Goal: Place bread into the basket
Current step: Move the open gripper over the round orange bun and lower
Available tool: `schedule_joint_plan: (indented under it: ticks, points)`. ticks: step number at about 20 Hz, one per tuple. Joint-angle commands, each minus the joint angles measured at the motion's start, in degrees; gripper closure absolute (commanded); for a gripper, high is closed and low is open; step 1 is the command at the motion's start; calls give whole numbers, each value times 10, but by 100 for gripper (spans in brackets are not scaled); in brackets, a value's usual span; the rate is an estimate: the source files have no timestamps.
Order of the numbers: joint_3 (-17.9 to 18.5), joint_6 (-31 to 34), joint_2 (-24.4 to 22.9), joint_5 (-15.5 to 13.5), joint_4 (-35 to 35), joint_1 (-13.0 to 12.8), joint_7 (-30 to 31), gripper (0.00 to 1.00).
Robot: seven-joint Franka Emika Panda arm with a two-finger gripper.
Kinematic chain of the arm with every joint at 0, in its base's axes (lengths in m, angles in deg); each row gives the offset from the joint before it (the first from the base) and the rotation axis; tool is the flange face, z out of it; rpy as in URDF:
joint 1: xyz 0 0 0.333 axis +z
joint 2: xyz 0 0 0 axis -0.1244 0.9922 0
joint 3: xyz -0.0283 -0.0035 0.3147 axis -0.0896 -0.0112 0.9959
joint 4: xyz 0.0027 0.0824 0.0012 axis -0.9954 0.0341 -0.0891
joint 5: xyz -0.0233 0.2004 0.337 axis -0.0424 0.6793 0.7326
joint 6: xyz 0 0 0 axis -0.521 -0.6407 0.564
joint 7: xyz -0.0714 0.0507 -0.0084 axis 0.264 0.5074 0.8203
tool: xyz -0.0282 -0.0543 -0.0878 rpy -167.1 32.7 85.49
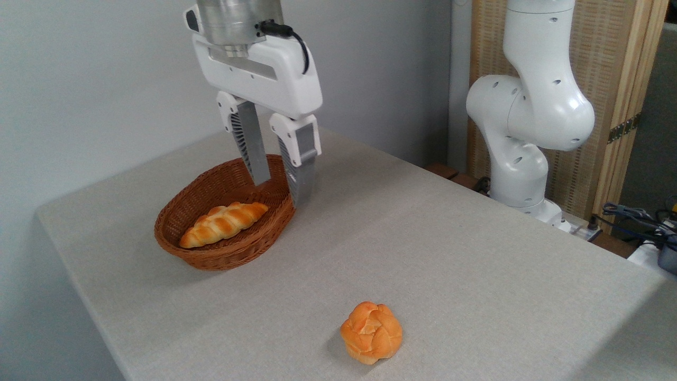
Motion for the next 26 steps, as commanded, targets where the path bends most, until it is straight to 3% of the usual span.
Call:
schedule_joint_plan:
  ticks: [1, 4, 6, 9, 14, 23, 26]
  points:
    - [6, 3, -21, -12, 28, 6, -4, 0]
    - [14, 0, -28, -12, 48, 20, -4, 0]
    - [15, -42, -39, -12, 89, 25, -4, 0]
    - [15, -97, -56, -12, 146, 25, -4, 0]
    - [15, -116, -56, -12, 180, 26, -4, 0]
    - [35, -230, -44, 12, 264, 28, -30, 0]
    - [53, -242, -43, 40, 271, 28, -43, 0]
